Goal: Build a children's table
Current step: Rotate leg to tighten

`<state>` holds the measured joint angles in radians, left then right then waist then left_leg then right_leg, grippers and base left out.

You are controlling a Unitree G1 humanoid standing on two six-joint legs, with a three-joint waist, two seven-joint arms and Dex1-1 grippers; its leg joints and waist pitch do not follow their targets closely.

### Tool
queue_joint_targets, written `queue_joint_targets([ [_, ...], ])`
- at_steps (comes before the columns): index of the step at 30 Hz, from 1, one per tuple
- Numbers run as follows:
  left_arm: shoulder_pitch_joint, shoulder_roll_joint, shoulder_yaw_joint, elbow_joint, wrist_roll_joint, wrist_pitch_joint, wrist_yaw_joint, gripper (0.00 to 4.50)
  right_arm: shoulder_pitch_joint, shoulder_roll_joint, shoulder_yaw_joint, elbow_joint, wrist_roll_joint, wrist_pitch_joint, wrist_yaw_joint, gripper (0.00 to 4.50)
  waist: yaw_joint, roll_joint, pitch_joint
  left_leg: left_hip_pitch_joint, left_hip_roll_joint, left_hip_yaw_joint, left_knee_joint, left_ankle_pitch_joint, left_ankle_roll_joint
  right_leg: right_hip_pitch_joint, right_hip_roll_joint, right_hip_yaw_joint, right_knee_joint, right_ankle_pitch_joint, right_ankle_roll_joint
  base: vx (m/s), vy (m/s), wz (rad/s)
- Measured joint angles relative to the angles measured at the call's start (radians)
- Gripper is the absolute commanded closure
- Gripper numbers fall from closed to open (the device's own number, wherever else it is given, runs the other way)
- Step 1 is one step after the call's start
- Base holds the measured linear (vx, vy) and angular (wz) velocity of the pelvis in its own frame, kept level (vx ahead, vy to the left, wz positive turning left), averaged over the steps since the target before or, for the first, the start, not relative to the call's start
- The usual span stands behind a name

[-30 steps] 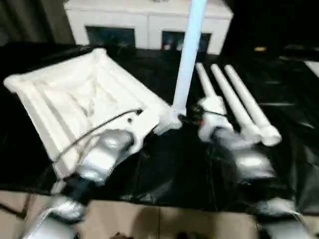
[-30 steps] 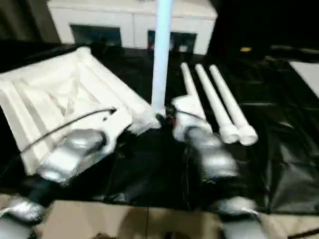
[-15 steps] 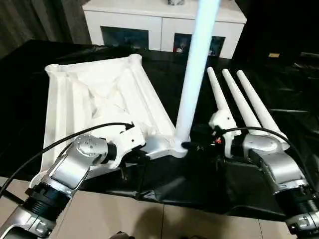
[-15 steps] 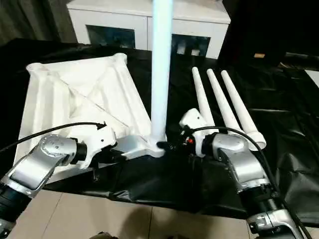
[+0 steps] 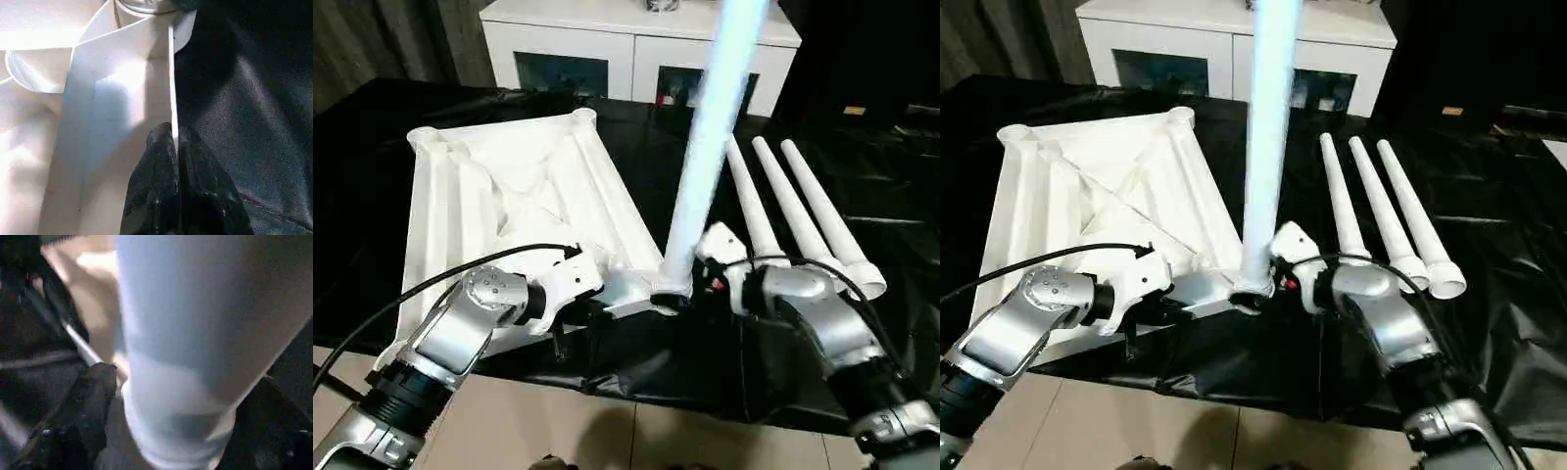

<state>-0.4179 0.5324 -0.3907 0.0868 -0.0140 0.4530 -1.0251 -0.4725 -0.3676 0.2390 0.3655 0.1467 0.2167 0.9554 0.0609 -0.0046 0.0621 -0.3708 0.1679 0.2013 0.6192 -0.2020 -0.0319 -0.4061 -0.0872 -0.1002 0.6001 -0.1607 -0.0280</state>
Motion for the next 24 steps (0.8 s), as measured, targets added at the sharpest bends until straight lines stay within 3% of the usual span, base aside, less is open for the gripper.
queue_joint_targets([
  [1, 0.000, 0.000, 0.000, 0.000, 0.000, 0.000, 0.000, 4.50, 0.000, 0.001, -0.001, 0.001, 0.003, 0.000, 0.002, 1.25, 0.000, 0.000, 0.000, 0.000, 0.000, 0.000, 0.000, 0.000, 0.000, 0.000, 0.000, 0.000, 0.000, 0.000, 0.000, 0.000, 0.000, 0.00],
  [5, 0.000, 0.000, 0.000, 0.000, 0.000, 0.000, -0.003, 4.50, 0.000, 0.000, -0.004, 0.008, 0.004, -0.004, 0.008, 1.44, 0.000, 0.000, 0.000, 0.000, 0.000, 0.000, 0.000, 0.000, 0.000, 0.000, 0.000, 0.000, 0.000, 0.000, 0.000, 0.000, 0.000, 0.00],
  [6, 0.000, 0.000, 0.000, 0.000, 0.000, 0.000, -0.004, 4.50, 0.000, -0.001, -0.004, 0.008, 0.002, -0.007, 0.011, 1.66, 0.000, 0.000, 0.000, 0.000, 0.000, 0.000, 0.000, 0.000, 0.000, 0.000, 0.000, 0.000, 0.000, 0.000, 0.000, 0.000, 0.000, 0.00],
  [19, 0.004, -0.006, 0.000, 0.000, 0.003, 0.002, 0.009, 4.50, 0.001, 0.003, -0.005, 0.037, -0.002, -0.033, 0.005, 1.81, 0.000, -0.001, -0.001, 0.001, 0.000, 0.000, 0.000, 0.000, 0.000, 0.002, 0.000, 0.000, 0.000, 0.000, 0.000, 0.000, 0.000, 0.00],
  [21, 0.004, -0.038, 0.003, 0.009, 0.014, 0.010, 0.057, 4.50, 0.001, 0.033, -0.024, 0.058, -0.007, -0.025, -0.063, 1.81, -0.003, -0.003, -0.002, 0.004, 0.000, 0.000, 0.000, 0.000, 0.000, 0.004, 0.000, 0.000, 0.000, 0.000, 0.000, 0.000, 0.000, 0.00],
  [24, -0.031, -0.160, 0.031, 0.088, 0.050, 0.062, 0.206, 4.50, -0.018, 0.154, -0.099, 0.119, -0.038, 0.016, -0.333, 1.82, -0.013, -0.004, -0.003, 0.007, -0.001, 0.000, 0.000, 0.000, -0.001, 0.006, 0.000, 0.001, 0.000, -0.003, 0.004, 0.000, 0.000, 0.00],
])
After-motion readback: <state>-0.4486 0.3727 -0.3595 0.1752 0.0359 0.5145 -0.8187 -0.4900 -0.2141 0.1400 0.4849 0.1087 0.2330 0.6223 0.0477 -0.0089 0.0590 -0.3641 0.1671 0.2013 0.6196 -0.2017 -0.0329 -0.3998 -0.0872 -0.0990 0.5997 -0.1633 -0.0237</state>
